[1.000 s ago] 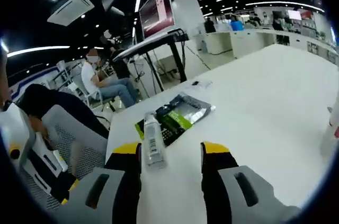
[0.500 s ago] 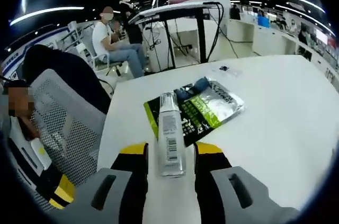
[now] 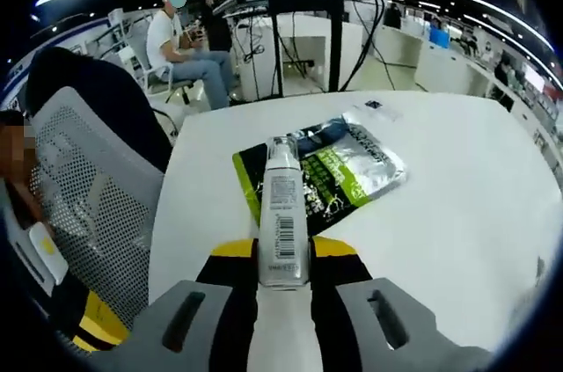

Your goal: Arrange the skincare products in the storage area until every visible bottle or jar stands upright without overlapping.

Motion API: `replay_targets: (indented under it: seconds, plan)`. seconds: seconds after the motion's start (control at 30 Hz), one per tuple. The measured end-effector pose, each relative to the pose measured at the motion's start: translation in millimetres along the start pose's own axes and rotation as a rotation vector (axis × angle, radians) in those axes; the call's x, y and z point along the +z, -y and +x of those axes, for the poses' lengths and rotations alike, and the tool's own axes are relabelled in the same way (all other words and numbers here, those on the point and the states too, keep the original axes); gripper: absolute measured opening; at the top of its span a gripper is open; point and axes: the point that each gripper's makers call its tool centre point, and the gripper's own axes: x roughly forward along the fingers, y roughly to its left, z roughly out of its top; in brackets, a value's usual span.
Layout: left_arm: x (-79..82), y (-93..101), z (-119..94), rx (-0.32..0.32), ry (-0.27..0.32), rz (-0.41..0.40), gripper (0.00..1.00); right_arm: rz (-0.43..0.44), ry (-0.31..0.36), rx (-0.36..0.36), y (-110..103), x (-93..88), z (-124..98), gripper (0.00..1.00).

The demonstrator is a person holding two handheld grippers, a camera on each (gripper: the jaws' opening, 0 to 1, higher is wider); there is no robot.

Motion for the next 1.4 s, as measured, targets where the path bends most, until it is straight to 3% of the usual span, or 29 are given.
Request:
replay_targets:
  seconds: [0.13,0.43,0.5,0.7,0.8,0.97,1.07,1.13,1.33,1.4]
  plan:
    - [1.0,-1.7,-1,0.007,0.008,0.001,0.12,0.044,0.053,-0.037,3,0.5,-25,0.19]
    - [-2.0,1.9,-1,-0.016,-0.013,0.011,0.13,0.192,0.147,-0.09,-7,-20.1,-80,0.19]
    - [5.5,0.0,-4,0.0,0.03,0.025,0.13,0.231,0.187,-0.108,-15,-25.5,-99,0.19]
    - [1.8,-1.2,-9,-0.014,0.001,0.008,0.13,0.417,0.308,-0.118,-35,-31.3,-134,0.19]
    - [1.4,-0.4,-11,-0.017,0.004,0.013,0.13,0.456,0.385,-0.117,-44,-14.8,-154,0.19]
    - [0.0,0.6,-9,-0.028,-0.011,-0.003,0.13,0.449,0.464,-0.119,-50,5.7,-174,0.19]
    - [13.4,-6.4,-14,0.012,0.06,-0.016,0.13,0.462,0.508,-0.153,-47,9.1,-189,0.19]
    - [13.8,-8.7,-15,0.012,0.062,-0.038,0.13,0.48,0.529,-0.175,-45,6.9,-200,0.19]
    - [26.8,-13.5,-22,0.018,0.136,-0.09,0.13,0.53,0.603,-0.184,-49,2.7,-225,0.19]
    - [37.2,-19.5,-26,0.032,0.189,-0.119,0.13,0.539,0.615,-0.179,-48,2.4,-227,0.19]
